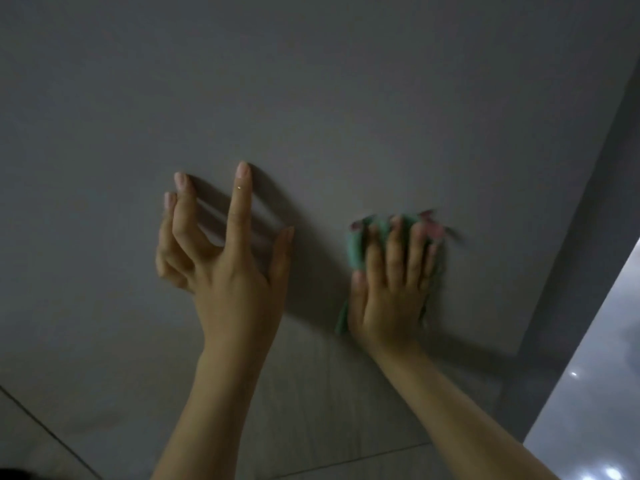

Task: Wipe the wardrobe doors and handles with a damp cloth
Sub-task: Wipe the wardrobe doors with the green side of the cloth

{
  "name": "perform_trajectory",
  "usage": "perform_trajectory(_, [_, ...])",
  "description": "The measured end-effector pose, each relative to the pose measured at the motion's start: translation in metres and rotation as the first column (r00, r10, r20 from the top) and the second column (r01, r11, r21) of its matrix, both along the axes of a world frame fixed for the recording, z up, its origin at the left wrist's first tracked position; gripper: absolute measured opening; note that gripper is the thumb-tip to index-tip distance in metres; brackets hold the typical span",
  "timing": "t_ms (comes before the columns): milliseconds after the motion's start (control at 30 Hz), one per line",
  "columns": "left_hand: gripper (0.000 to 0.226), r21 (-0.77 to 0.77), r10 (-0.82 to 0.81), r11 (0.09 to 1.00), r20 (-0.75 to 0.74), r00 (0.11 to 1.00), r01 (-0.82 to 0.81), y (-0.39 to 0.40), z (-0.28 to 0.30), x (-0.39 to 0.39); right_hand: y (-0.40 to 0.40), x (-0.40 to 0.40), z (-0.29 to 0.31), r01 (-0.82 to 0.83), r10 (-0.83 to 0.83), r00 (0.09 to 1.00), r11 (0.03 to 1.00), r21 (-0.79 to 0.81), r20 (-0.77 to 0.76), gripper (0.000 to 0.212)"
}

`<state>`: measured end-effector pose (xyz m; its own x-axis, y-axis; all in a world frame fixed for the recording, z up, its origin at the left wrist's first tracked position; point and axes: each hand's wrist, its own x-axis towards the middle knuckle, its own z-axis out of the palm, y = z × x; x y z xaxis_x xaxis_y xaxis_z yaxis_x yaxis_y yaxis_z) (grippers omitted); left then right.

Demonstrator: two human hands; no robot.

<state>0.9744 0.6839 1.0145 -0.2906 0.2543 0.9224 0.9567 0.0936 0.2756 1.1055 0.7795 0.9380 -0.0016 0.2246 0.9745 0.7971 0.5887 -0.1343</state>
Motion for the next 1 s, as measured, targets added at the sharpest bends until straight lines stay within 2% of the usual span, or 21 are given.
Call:
perform_trajectory(100, [0.057, 0.016, 0.015, 1.0, -0.068, 0.998, -0.014, -0.002, 0.001, -0.009, 0.001, 0.007, -0.022, -0.059, 0.033, 0.963, 0.994, 0.089, 0.268, 0.053])
perform_trajectory(167, [0.056, 0.027, 0.018, 1.0, -0.081, 0.997, -0.016, -0.005, 0.002, -0.013, 0.002, 0.015, -0.021, -0.066, 0.032, 0.955, 0.992, 0.106, 0.296, 0.054])
perform_trajectory(200, [0.057, 0.033, 0.025, 0.999, -0.072, 0.997, -0.023, -0.007, 0.002, -0.015, 0.001, 0.014, -0.016, -0.051, 0.026, 0.967, 0.995, 0.091, 0.254, 0.053])
perform_trajectory(300, [0.06, 0.054, 0.028, 0.998, -0.021, 0.999, -0.027, -0.013, 0.003, -0.027, -0.011, -0.01, 0.009, 0.003, -0.004, 0.999, 0.999, -0.036, -0.032, 0.051])
perform_trajectory(367, [0.062, 0.049, 0.017, 0.999, -0.009, 1.0, -0.016, -0.015, 0.003, -0.034, -0.02, -0.034, 0.014, -0.002, -0.003, 0.995, 0.999, -0.052, -0.096, 0.052])
perform_trajectory(500, [0.064, 0.032, -0.016, 0.999, -0.017, 1.0, 0.016, -0.013, 0.002, -0.04, -0.022, -0.042, -0.017, -0.047, 0.026, 0.973, 0.995, 0.089, 0.228, 0.053])
perform_trajectory(600, [0.062, 0.031, -0.028, 0.999, -0.039, 0.999, 0.03, -0.016, 0.003, -0.045, -0.017, -0.02, -0.025, -0.059, 0.021, 0.95, 0.992, 0.113, 0.313, 0.046])
perform_trajectory(667, [0.059, 0.041, -0.045, 0.998, -0.056, 0.997, 0.047, -0.021, 0.002, -0.051, -0.014, -0.013, -0.017, -0.011, -0.008, 0.976, 0.996, 0.086, 0.22, 0.049])
perform_trajectory(767, [0.059, 0.063, -0.051, 0.997, -0.042, 0.998, 0.054, -0.03, 0.002, -0.06, -0.024, -0.038, 0.005, 0.056, -0.061, 0.995, 0.996, -0.065, -0.084, 0.051])
perform_trajectory(800, [0.058, 0.08, -0.042, 0.996, -0.029, 0.999, 0.044, -0.033, 0.002, -0.063, -0.03, -0.054, 0.008, 0.051, -0.062, 0.989, 0.995, -0.09, -0.133, 0.051])
perform_trajectory(833, [0.057, 0.099, -0.032, 0.995, -0.014, 0.999, 0.033, -0.035, 0.003, -0.067, -0.036, -0.068, 0.008, 0.039, -0.049, 0.991, 0.996, -0.082, -0.122, 0.051])
perform_trajectory(1000, [0.06, 0.101, -0.019, 0.995, 0.008, 1.0, 0.018, -0.044, 0.004, -0.091, -0.041, -0.076, -0.018, -0.044, 0.026, 0.975, 0.996, 0.076, 0.222, 0.054])
